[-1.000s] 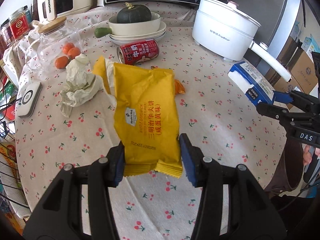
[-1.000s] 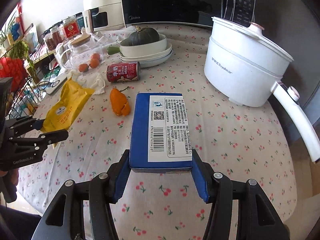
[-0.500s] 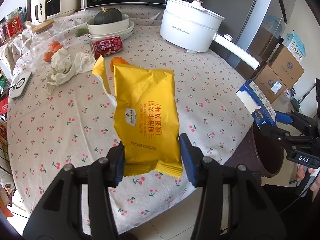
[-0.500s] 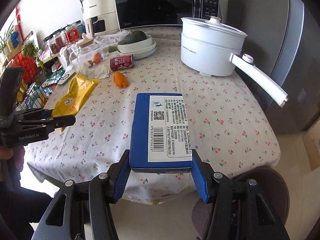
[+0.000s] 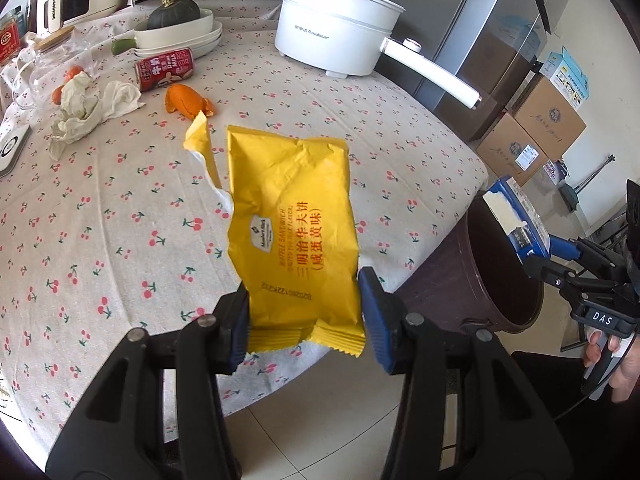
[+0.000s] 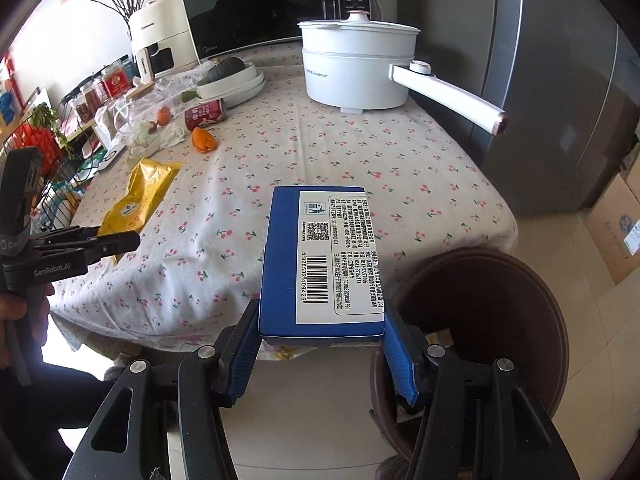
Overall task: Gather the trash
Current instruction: 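Carry the yellow packet and milk box over the bin and open both grippers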
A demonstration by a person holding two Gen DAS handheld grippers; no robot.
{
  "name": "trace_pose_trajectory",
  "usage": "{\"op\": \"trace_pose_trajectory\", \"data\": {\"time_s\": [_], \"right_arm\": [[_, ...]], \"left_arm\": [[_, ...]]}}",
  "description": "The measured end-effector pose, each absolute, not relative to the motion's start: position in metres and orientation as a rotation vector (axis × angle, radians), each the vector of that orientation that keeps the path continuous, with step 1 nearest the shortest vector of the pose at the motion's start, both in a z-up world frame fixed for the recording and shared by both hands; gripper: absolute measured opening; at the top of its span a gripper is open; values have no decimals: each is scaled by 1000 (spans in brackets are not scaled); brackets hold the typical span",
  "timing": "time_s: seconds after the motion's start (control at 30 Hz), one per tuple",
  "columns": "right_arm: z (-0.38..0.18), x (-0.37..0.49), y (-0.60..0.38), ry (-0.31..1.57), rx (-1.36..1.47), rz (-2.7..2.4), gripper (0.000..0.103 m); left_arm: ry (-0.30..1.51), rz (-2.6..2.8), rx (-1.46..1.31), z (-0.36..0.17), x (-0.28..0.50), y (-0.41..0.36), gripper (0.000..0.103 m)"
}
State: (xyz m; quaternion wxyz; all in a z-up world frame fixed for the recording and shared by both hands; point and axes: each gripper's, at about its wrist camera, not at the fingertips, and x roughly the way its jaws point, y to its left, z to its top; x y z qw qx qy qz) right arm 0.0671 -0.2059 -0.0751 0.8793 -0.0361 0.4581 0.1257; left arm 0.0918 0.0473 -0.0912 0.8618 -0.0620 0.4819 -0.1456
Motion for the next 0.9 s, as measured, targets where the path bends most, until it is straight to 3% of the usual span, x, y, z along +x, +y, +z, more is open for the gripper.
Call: {"op": "trace_pose_trajectory", "data": {"time_s": [0.5, 0.9], "right_arm": [[-109, 29, -322, 1020, 22, 57, 58], [-121, 7, -378, 1032, 77, -41, 58]], "left_arm": [[1047, -440, -34, -100, 90, -36, 51], [1072, -633, 75, -113, 86, -156, 51]]}}
